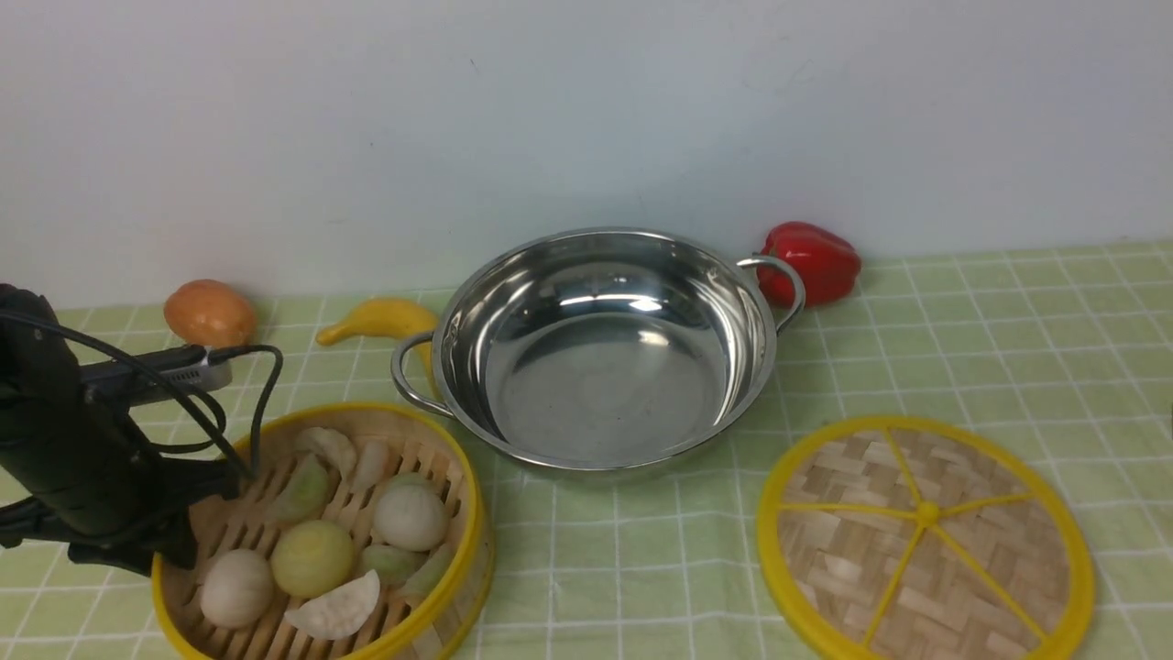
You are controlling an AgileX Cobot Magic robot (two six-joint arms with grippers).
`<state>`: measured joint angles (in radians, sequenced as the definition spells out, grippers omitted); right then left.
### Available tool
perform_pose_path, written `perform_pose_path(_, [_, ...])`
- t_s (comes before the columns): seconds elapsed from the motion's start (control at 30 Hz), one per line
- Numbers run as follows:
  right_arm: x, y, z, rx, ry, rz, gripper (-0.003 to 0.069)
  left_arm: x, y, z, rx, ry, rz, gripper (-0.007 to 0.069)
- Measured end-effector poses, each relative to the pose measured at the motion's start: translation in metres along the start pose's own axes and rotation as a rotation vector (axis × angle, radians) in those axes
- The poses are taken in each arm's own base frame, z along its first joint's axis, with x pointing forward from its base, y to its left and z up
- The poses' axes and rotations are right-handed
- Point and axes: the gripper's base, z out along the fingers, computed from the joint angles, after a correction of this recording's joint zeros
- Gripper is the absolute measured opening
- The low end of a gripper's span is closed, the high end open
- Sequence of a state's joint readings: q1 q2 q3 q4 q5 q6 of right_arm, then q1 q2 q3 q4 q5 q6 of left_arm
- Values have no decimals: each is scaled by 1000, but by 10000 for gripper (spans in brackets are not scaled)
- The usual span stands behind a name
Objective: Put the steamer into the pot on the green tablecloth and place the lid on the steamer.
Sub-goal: 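Grasp the rim of the steamer basket holding the buns with the left gripper, then place the bamboo steamer basket with dumplings into the steel pot with the left gripper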
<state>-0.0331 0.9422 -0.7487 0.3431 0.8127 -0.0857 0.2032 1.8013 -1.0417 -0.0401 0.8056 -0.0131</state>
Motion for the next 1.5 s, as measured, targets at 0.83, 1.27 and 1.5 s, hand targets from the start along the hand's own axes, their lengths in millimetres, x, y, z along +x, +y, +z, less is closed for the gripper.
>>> perform_pose_path(0.83, [2,0,0,-5,27,2,240,-24,52,-74,-118,-37,-66,39])
perform_pose_path(1.27, [3,2,0,-22,28,21,240,-54,-5,-140,116,-171,73,40])
perform_pose_path(1.5, [2,3,0,-34,27,35,240,-77,-123,-169,209,-286,325,40])
